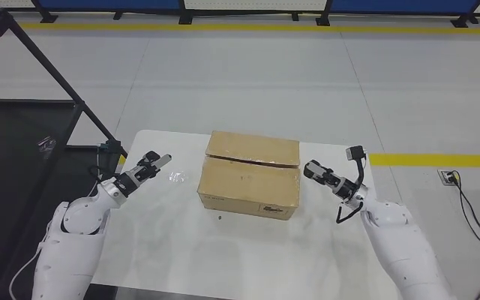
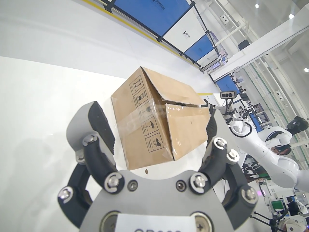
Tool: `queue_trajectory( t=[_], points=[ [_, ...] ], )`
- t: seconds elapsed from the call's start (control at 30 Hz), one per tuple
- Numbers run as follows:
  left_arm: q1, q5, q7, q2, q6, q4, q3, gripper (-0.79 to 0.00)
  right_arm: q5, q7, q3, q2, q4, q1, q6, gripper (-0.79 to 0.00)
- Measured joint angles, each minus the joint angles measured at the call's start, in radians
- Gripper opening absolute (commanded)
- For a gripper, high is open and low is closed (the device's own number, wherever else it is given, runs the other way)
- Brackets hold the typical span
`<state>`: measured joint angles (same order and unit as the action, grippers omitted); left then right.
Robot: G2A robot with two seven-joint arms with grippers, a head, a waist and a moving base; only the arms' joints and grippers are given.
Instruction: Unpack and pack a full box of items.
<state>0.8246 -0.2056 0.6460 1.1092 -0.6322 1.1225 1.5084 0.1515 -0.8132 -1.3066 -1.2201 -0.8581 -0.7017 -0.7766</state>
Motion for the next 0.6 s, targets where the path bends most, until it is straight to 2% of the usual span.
queue_trajectory(
  t=[0.23,0.5,0.6],
  points=[
    [0.003,0.011,0.004,-0.005,-0.006,0.005,-0.01,0.0,0.043,-0.039,0.018,0.002,-0.059,-0.022,0.026,0.0],
    [0.011,0.046,0.008,-0.012,-0.009,0.01,-0.012,0.0,0.23,-0.235,0.008,0.015,-0.102,-0.041,0.018,0.0],
    [0.011,0.075,0.023,-0.015,-0.01,0.015,-0.012,0.0,0.292,-0.291,0.007,0.028,-0.171,-0.07,0.058,0.0]
  ],
)
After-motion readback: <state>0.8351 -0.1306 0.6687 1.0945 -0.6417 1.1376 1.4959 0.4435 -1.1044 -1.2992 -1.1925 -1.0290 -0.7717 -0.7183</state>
